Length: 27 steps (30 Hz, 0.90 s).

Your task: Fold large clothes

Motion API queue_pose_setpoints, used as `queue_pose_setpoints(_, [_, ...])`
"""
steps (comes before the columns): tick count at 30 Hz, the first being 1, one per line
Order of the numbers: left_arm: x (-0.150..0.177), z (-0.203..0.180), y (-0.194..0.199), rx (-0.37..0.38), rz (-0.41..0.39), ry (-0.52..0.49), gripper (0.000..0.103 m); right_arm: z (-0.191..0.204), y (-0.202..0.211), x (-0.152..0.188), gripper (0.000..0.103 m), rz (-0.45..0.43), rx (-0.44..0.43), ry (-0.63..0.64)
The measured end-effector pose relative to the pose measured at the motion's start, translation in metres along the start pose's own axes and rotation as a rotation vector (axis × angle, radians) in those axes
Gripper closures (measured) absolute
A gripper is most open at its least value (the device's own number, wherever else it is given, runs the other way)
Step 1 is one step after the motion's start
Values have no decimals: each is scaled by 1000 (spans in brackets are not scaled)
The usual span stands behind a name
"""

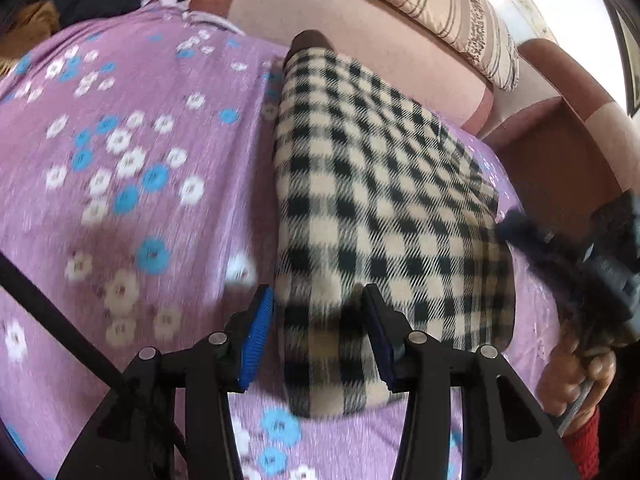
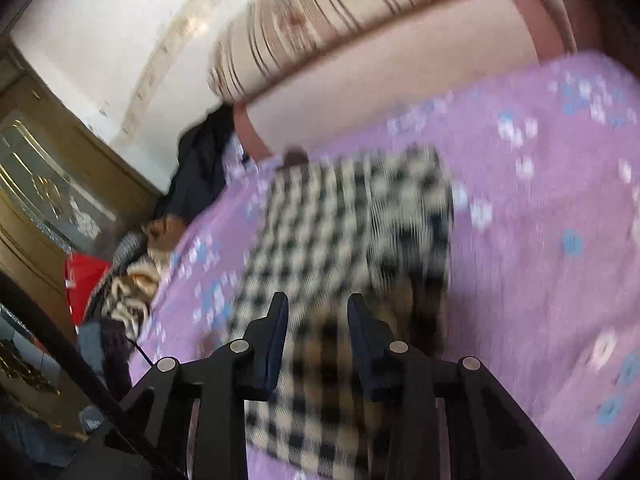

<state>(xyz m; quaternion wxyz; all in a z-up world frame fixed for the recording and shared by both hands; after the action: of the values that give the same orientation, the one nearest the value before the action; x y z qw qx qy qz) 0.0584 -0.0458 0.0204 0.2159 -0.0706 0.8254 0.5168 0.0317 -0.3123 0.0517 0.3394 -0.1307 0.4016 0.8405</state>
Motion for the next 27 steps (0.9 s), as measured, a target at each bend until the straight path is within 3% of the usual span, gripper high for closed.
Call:
queue_pose_setpoints(3, [14, 6, 3, -10, 0, 12, 58, -16, -5, 20, 80, 57, 55, -59])
queue_pose_setpoints(5, [20, 8, 5, -10, -2, 16, 58, -26, -3, 34, 80, 86, 75, -104])
queue_pose_setpoints(9, [36, 17, 19, -22, -14, 14, 58, -29, 17, 56, 80, 113, 209, -72])
queue_pose_setpoints(14, [57, 16, 45, -123, -66, -12, 59, -24, 40, 79, 74, 117, 316, -30])
queue_pose_setpoints(17, [69, 3, 73, -197, -160, -53, 58, -7, 57, 97, 71, 88, 351, 15])
queue_pose_setpoints(18, [74, -4, 83, -240, -200, -77, 54, -1, 62, 102, 69, 74, 361, 32])
queue_pose_setpoints(20, [84, -16, 101, -314, -280, -110, 36, 15, 75, 117, 58, 36, 384, 73])
queue_pose_setpoints(22, [96, -30, 121, -394, -406, -140, 20, 24, 88, 133, 58, 3, 402, 95])
queue_pose_setpoints(25, [112, -45, 145, -472, -536, -173, 3, 34, 97, 153, 58, -31, 431, 107])
queue_pose_setpoints(27, [125, -53, 159, -492, -613, -178, 0, 37, 102, 163, 57, -51, 458, 119])
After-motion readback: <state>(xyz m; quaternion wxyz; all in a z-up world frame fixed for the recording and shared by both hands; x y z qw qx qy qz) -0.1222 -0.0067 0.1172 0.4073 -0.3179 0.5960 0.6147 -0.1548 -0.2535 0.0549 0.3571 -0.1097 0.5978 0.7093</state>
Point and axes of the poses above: each gripper's, at about its wrist camera, not at the fingertips, and y roughly against the way its jaws point, z to its left, x to its underside, the point moved 1 cm from there along -y, roughly the way its jaws point, and after that the axes turned 4 degrees about -x, right-handed, at the moved point
